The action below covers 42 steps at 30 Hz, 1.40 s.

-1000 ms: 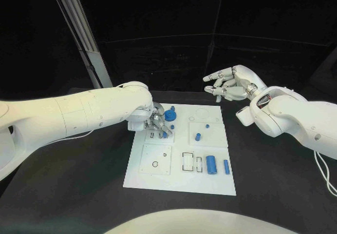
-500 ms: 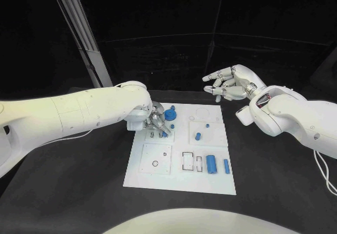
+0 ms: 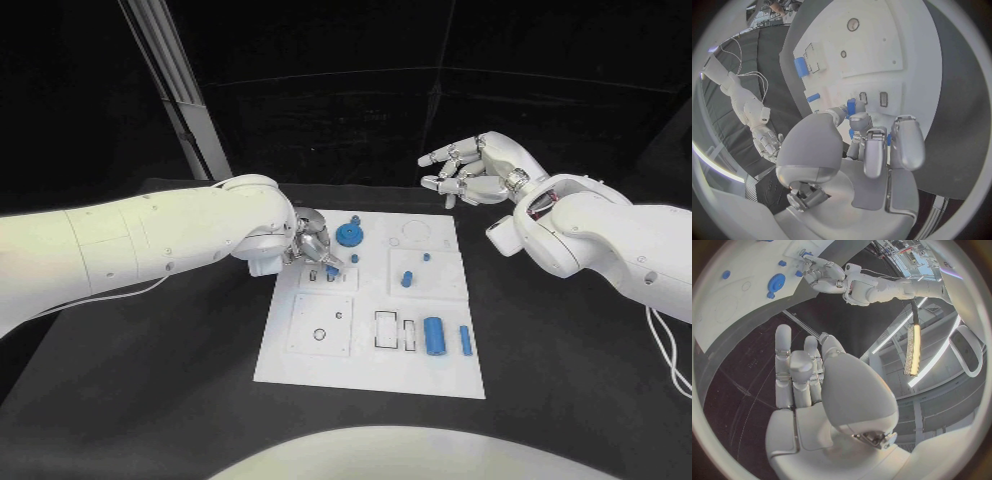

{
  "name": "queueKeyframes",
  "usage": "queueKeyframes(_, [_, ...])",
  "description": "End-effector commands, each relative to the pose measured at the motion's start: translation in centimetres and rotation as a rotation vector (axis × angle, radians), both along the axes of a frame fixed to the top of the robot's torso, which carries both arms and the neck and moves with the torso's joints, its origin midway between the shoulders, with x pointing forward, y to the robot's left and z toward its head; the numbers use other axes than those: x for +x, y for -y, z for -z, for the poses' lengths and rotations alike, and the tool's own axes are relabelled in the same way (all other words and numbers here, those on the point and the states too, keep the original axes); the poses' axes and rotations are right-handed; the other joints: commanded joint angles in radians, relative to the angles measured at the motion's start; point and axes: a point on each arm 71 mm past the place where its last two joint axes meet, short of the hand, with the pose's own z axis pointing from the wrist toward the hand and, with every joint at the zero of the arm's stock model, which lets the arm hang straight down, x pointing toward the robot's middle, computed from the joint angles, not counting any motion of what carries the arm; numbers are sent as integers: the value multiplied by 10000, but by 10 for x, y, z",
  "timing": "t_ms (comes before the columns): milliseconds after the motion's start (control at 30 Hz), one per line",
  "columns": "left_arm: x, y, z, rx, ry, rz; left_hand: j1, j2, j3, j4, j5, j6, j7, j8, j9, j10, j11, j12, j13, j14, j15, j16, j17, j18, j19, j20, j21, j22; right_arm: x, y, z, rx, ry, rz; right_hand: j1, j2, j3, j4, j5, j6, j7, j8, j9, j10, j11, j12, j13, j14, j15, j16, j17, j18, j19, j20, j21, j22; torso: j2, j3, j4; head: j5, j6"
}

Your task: Assemble the parts on the task board

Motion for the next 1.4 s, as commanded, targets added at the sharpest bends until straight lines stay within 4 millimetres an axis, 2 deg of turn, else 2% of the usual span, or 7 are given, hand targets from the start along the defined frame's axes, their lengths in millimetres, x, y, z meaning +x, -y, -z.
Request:
queueKeyframes(33, [0, -1, -2, -233, 921, -181, -106, -23, 1781, -1721, -65, -32, -28, 71, 14, 59, 3, 43, 10, 1038, -3, 31, 2634, -100, 38, 12, -30, 11, 0, -1, -1, -22, 25, -116, 74, 3, 65, -3, 70, -49, -6, -20, -16, -48, 12, -18, -14, 70, -23, -13, 3, 53, 70, 4, -48, -12, -17, 5, 32, -4, -16])
queueKeyframes(267, [-3, -6, 3, -90, 1128, -230, -146, -45, 1846, -1739, -69, -22, -32, 95, 25, 90, 0, 77, 48, 1038, -6, 31, 2634, -107, 55, 10, -11, 46, 1, -1, -1, -28, 18, -122, 74, 3, 65, -3, 70, -49, -6, -20, -16, -48, 12, -18, -14, 70, -23, -13, 3, 53, 70, 4, -48, -12, -9, 0, 58, 12, -30])
queueKeyframes(333, [-3, -5, 6, -33, 1077, -212, -151, -48, 1853, -1741, -70, -21, -33, 98, 26, 92, 0, 77, 47, 1038, -6, 31, 2634, -107, 55, 10, -11, 46, 1, -1, -1, -29, 14, -129, 74, 3, 65, -3, 70, -49, -6, -20, -16, -48, 12, -18, -14, 70, -23, -13, 3, 53, 70, 4, -48, -12, -7, 4, 29, 38, -14])
queueKeyframes(433, [-4, -4, 9, 83, 995, -192, -157, -50, 1859, -1741, -70, -20, -33, 101, 27, 94, -1, 80, 48, 1038, -6, 31, 2634, -107, 55, 10, -11, 45, 1, -1, 0, -29, 10, -137, 68, -4, 71, 7, 81, -50, -4, -21, -16, -51, 13, -18, -20, 68, -21, -25, -4, 52, 69, 4, -51, -13, 0, 5, 20, 29, -12])
queueKeyframes(1400, [-11, -3, 18, 664, 200, 373, -202, -121, 2012, -1846, -69, -19, -44, 148, 47, 143, -11, 132, 101, 1038, -7, 31, 2634, -101, 46, 10, -34, 18, 1, -2, 0, -55, -65, -201, 68, -4, 71, 7, 81, -50, -4, -21, -16, -51, 13, -18, -20, 68, -21, -25, -4, 52, 69, 4, -51, -13, 5, 7, 44, 46, -82])
